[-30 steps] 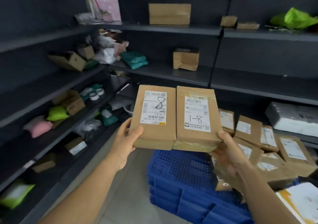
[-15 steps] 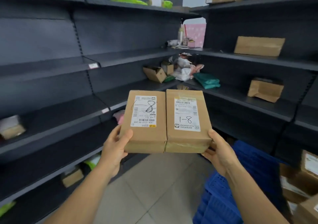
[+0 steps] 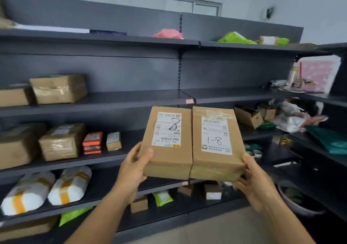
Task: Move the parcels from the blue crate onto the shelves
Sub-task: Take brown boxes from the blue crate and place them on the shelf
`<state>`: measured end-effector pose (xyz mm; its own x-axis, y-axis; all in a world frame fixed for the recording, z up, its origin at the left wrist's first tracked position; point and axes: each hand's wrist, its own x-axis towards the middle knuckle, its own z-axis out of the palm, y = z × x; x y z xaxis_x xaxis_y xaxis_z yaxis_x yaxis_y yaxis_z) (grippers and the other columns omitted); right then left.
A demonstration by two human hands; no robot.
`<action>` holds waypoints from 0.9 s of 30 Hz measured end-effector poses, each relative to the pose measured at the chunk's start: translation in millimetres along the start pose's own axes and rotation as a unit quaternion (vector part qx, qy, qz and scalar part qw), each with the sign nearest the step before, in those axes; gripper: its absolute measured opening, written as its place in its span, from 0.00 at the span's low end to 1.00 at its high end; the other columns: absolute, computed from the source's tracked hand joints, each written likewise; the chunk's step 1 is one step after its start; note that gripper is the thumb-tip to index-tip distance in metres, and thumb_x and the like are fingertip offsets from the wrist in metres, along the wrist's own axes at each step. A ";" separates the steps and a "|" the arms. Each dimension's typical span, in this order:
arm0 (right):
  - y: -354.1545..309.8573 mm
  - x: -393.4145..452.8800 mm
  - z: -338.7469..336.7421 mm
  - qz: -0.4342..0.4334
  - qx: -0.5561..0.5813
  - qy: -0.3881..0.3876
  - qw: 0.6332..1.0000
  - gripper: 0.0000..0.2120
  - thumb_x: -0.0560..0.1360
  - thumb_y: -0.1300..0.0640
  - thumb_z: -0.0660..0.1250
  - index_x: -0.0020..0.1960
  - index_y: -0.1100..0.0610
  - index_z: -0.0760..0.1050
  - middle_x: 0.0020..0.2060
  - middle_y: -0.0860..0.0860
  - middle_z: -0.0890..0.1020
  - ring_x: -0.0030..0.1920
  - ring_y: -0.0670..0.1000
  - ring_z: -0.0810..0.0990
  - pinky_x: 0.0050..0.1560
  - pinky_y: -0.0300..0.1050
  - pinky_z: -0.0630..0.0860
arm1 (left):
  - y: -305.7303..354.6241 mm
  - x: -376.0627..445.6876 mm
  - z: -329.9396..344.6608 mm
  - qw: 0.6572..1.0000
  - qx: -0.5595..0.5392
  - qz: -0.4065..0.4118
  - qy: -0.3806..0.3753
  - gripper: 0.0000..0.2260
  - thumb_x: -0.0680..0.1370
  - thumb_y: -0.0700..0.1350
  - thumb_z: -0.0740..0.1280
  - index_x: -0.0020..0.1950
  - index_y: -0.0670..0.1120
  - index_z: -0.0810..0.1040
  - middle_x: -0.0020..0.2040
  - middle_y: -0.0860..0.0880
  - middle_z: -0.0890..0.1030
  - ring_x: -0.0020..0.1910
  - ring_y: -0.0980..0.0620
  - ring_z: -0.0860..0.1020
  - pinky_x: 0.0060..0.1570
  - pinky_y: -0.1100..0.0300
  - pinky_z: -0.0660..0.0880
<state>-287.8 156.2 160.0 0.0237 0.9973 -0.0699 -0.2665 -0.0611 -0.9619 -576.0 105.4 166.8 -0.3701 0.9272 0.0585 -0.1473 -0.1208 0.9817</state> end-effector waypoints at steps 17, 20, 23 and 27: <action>28.4 167.6 122.9 0.049 -0.071 -0.163 0.983 0.12 0.78 0.46 0.62 0.58 0.48 0.77 0.53 0.51 0.82 0.56 0.54 0.78 0.54 0.53 0.75 | -21.3 104.4 -65.9 0.987 -0.001 -0.040 0.153 0.21 0.74 0.58 0.68 0.66 0.61 0.70 0.59 0.54 0.77 0.57 0.49 0.76 0.50 0.49 0.76; 76.8 173.0 135.8 0.105 -0.083 -0.163 0.978 0.08 0.78 0.47 0.62 0.55 0.47 0.76 0.52 0.51 0.82 0.55 0.55 0.78 0.55 0.54 0.75 | -57.6 98.9 -91.1 0.978 0.001 -0.090 0.186 0.18 0.75 0.56 0.68 0.64 0.60 0.72 0.57 0.52 0.79 0.55 0.47 0.78 0.50 0.48 0.77; 129.5 176.0 148.8 0.169 -0.111 -0.167 0.965 0.11 0.78 0.47 0.62 0.58 0.48 0.76 0.54 0.53 0.82 0.56 0.56 0.78 0.57 0.56 0.75 | -95.4 92.8 -122.6 0.966 0.005 -0.138 0.221 0.19 0.74 0.57 0.69 0.64 0.59 0.73 0.57 0.50 0.80 0.54 0.45 0.80 0.48 0.48 0.79; 191.1 170.2 175.4 0.256 -0.138 -0.145 0.946 0.08 0.77 0.47 0.64 0.54 0.48 0.76 0.52 0.53 0.81 0.54 0.56 0.79 0.52 0.54 0.75 | -135.0 87.8 -166.6 0.949 0.003 -0.195 0.247 0.15 0.76 0.53 0.68 0.62 0.57 0.73 0.55 0.50 0.81 0.52 0.46 0.80 0.44 0.52 0.77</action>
<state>-503.7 321.6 10.6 -0.3155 0.8015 -0.5081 0.0914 -0.5073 -0.8569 -741.4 144.0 9.1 -0.6740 0.6210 -0.4002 -0.3571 0.2003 0.9123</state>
